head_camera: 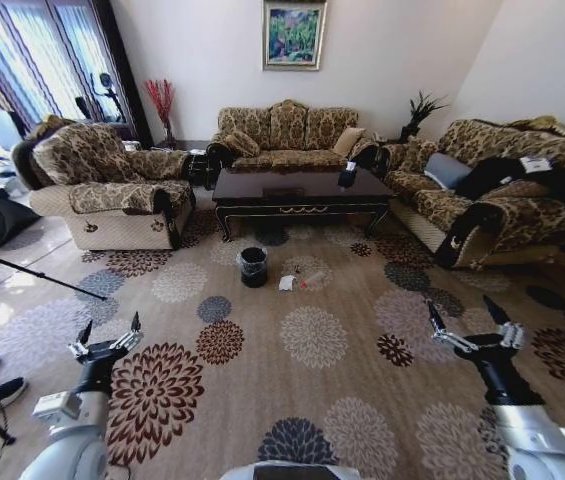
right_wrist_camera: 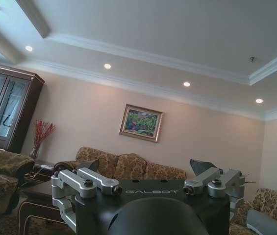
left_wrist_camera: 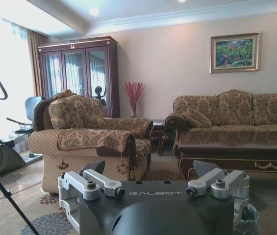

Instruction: Move to the front of the table and pick up the trash from the floor, then place it into the trash bin.

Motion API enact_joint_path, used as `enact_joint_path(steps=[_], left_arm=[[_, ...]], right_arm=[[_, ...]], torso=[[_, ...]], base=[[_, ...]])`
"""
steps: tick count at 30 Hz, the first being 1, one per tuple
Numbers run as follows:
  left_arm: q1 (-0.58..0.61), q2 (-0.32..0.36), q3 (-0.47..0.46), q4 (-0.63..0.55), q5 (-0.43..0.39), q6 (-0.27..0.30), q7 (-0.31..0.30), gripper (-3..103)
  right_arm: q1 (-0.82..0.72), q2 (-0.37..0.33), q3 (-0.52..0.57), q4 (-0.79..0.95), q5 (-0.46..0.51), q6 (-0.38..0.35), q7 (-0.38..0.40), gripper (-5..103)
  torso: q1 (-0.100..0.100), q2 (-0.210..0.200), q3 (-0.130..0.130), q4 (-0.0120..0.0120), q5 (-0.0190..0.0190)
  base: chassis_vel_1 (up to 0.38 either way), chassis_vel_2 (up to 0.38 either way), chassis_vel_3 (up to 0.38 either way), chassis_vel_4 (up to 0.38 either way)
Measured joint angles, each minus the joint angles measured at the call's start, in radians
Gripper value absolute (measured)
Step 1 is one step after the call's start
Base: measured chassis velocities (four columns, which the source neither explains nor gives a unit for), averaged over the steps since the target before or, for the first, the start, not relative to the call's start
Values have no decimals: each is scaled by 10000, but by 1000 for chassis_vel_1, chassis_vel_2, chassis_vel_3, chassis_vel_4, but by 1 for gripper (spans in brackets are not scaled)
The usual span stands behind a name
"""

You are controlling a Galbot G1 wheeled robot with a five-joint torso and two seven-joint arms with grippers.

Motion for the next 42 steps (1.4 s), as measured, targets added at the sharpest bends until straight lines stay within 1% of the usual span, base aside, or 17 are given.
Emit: enact_joint_path(steps=[9, 10, 13, 16, 20, 25, 28, 29, 34, 35, 38, 42], left_arm=[[-10, -15, 3, 24, 30, 1, -12, 100], [-10, -15, 3, 24, 30, 1, -12, 100], [4, -22, 1, 18, 32, 1, -12, 100], [15, -27, -1, 18, 36, 1, -12, 100], [42, -47, -5, 11, 62, -4, -12, 100], [57, -61, -8, -17, 79, -8, -12, 100], [82, -72, -18, -34, 93, -19, -11, 100], [82, -72, -18, -34, 93, -19, -11, 100], [105, -92, -13, -49, 116, -52, -9, 100], [105, -92, -13, -49, 116, -52, -9, 100], [139, -122, 29, -73, 131, -80, -8, 100], [142, -119, 31, -84, 135, -84, -8, 100]], right_arm=[[19, 4, 19, -44, -6, 8, 0, 100], [19, 4, 19, -44, -6, 8, 0, 100], [39, 0, 36, -63, 9, 17, 0, 100], [44, -1, 47, -76, 14, 25, 0, 100], [49, 0, 57, -109, 30, 56, 0, 100], [66, -4, 75, -122, 67, 72, 7, 100], [69, -8, 92, -131, 81, 84, 8, 100], [69, -8, 92, -131, 81, 84, 8, 100], [74, -7, 109, -143, 134, 103, 12, 100], [74, -7, 109, -143, 134, 103, 12, 100], [66, 2, 161, -144, 193, 117, 25, 100], [60, 12, 194, -146, 246, 137, 34, 100]], torso=[[-234, -517, -286, 0, 0], [-234, -517, -286, 0, 0], [-324, -719, -391, 0, 0], [-366, -810, -439, 0, 0], [-492, -1091, -597, 0, 0], [-580, -1280, -697, 0, 0], [-671, -1479, -807, 0, 0], [-671, -1479, -807, 0, 0], [-791, -1776, -983, 0, 0], [-791, -1776, -983, 0, 0], [-878, -1978, -1099, 0, 0], [-952, -2141, -1190, 0, 0]], base=[[0, 0, 0, 0], [0, 0, 0, 0], [0, 0, 0, 0], [0, 0, 0, 0], [0, 0, 0, 0], [0, 0, 0, 0], [0, 0, 0, 0], [0, 0, 0, 0], [0, 0, 0, 0], [0, 0, 0, 0], [0, 0, 0, 0], [0, 0, 0, 0]])
